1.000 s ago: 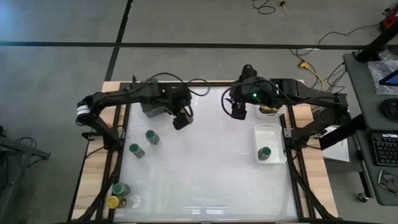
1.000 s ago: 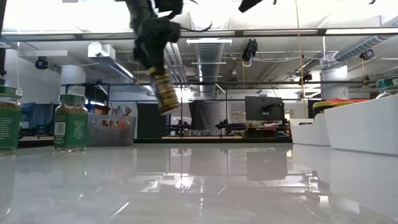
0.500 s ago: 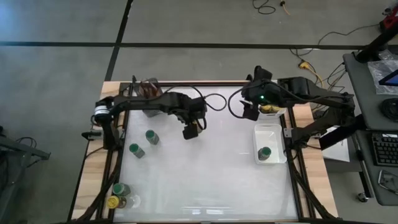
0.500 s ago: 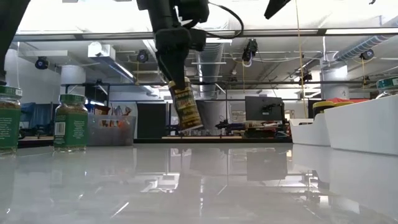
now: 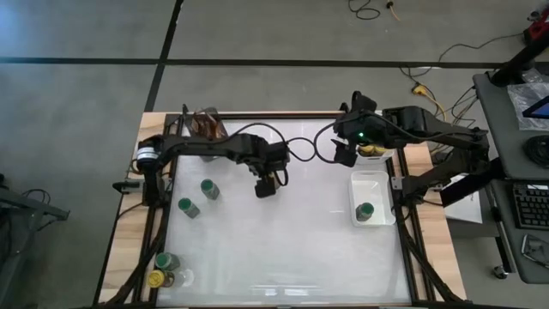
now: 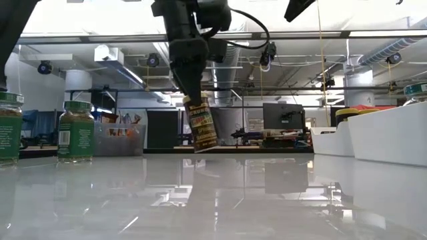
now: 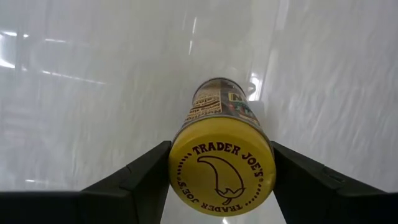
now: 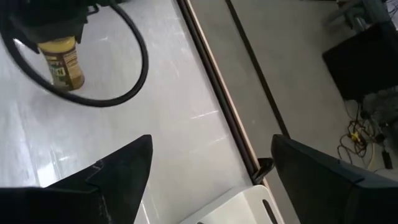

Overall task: Sort spices by type
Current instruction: Put the yellow seasoning bottle into the top white bin

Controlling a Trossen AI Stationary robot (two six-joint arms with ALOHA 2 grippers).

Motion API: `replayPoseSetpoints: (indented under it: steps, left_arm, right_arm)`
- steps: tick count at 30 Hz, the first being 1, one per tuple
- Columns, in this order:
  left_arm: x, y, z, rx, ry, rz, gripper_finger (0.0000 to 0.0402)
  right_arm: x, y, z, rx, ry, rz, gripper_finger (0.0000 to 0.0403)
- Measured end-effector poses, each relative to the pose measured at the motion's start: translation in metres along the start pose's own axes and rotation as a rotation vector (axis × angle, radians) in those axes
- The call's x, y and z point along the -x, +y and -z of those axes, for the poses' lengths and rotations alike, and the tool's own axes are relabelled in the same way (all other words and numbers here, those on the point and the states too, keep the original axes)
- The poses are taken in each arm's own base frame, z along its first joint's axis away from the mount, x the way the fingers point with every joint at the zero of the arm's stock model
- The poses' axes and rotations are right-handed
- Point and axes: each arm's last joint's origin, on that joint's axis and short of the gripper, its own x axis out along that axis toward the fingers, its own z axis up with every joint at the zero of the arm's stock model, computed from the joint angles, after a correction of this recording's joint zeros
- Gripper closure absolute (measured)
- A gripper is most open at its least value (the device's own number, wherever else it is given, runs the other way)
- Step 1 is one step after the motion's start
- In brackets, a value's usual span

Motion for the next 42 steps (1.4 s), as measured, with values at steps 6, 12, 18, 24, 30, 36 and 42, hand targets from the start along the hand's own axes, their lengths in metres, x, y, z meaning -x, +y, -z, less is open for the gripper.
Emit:
replayPoseSetpoints:
  steps: [6,12,18,24,30,36,42]
  left_arm:
    - [0.0,-0.001,-0.001,-0.011,-0.009,0.001,0.0172]
    - [0.0,-0.001,-0.004,-0.007,-0.039,0.001,0.0171]
    - [0.0,-0.001,-0.006,0.0,-0.064,0.021,0.0171]
    - [0.0,-0.001,-0.007,0.009,-0.071,0.022,0.0159]
    - [0.0,-0.001,-0.008,0.01,-0.079,0.021,0.0132]
    - [0.007,-0.001,-0.006,0.011,-0.093,0.021,0.0122]
    - [0.041,0.001,0.001,0.026,-0.155,0.026,0.0122]
  right_arm:
    - [0.0,0.0,0.0,-0.038,0.0,0.0,0.0086]
    - [0.0,0.0,0.0,-0.064,0.0,-0.001,0.0071]
    - [0.0,0.0,0.0,-0.065,0.0,-0.001,0.006]
    - [0.0,0.0,0.0,-0.065,0.0,-0.001,0.0058]
    - [0.0,0.0,0.0,-0.064,0.0,-0.001,0.0061]
    - [0.0,0.001,0.0,-0.068,-0.003,-0.025,0.0054]
    - [-0.005,0.009,-0.006,-0.079,-0.027,-0.141,0.0055]
